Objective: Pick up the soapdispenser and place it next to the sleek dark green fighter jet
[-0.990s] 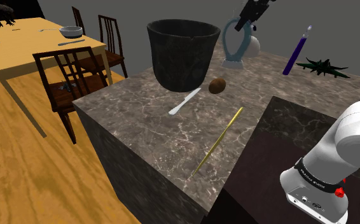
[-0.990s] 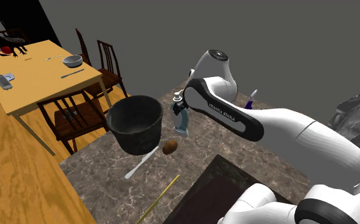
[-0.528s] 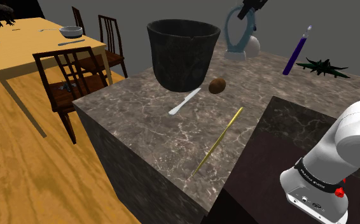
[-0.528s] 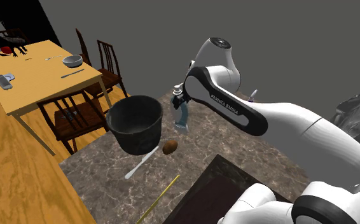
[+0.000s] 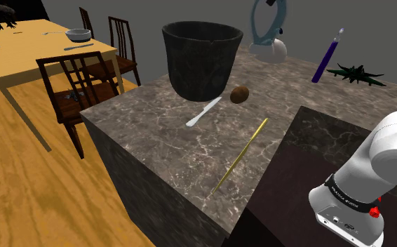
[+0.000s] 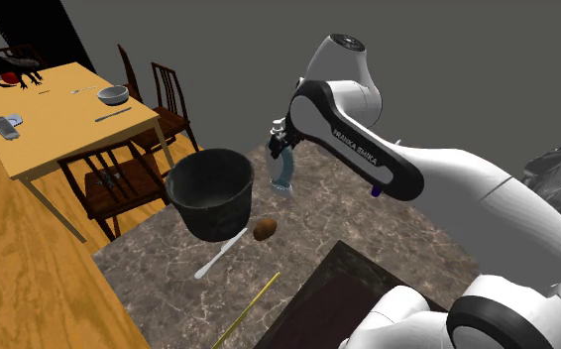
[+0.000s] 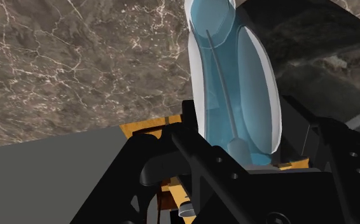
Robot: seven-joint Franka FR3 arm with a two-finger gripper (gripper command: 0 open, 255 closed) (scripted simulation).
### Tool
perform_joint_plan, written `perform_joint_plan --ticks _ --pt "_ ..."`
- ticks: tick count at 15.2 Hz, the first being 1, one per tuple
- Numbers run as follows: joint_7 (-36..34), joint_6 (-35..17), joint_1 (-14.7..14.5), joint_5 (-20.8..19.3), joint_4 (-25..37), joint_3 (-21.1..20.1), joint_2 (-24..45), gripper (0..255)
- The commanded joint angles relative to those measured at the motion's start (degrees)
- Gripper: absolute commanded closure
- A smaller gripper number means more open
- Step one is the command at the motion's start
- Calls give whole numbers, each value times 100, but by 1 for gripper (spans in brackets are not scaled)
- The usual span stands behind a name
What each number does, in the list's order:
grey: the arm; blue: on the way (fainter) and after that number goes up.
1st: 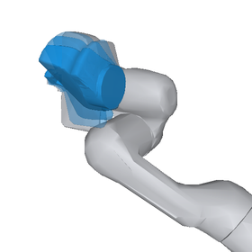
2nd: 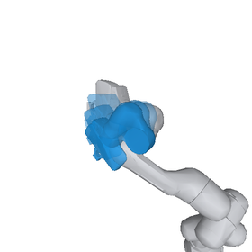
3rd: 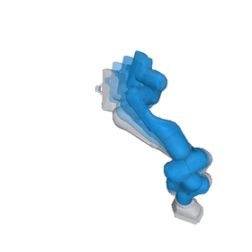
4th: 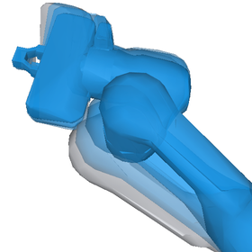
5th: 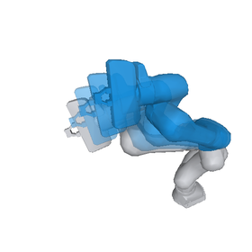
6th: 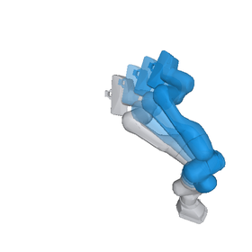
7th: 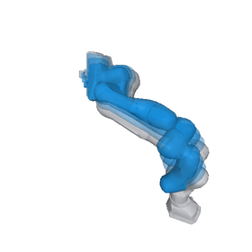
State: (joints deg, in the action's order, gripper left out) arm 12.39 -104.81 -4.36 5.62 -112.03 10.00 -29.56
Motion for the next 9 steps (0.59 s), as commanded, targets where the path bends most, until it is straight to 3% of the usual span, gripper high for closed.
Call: perform_joint_plan --ticks 1,9 --pt "-26 146 -9 4 203 -5 55 255" --pt "-86 753 -45 31 1117 19 361 255"
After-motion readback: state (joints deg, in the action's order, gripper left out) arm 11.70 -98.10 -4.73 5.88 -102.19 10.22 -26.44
